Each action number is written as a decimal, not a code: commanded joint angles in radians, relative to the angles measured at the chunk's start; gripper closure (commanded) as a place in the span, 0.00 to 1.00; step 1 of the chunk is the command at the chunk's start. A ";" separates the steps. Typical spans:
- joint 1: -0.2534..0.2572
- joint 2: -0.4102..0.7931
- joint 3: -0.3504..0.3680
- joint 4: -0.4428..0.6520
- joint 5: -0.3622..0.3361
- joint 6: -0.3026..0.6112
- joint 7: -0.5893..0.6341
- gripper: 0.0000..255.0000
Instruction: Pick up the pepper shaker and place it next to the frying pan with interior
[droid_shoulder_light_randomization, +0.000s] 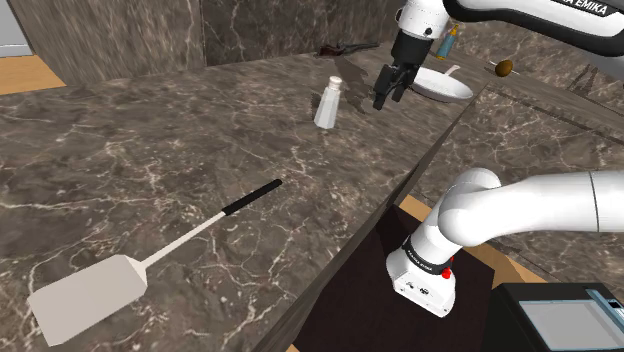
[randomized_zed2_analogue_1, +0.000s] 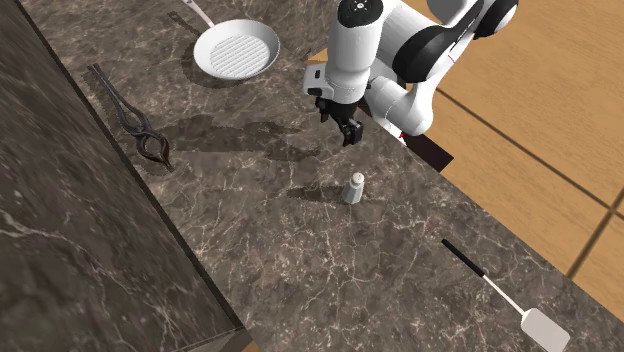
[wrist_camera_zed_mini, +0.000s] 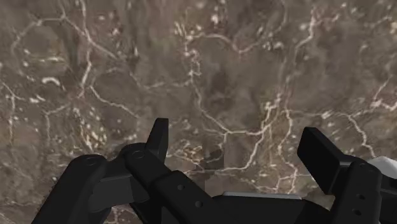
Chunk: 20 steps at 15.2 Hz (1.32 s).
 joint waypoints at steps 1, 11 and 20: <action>0.000 0.000 0.000 0.000 0.000 0.000 0.000 0.00; 0.029 0.228 0.213 0.307 0.063 -0.075 0.221 0.00; 0.033 0.324 0.297 0.393 0.063 -0.065 0.313 0.00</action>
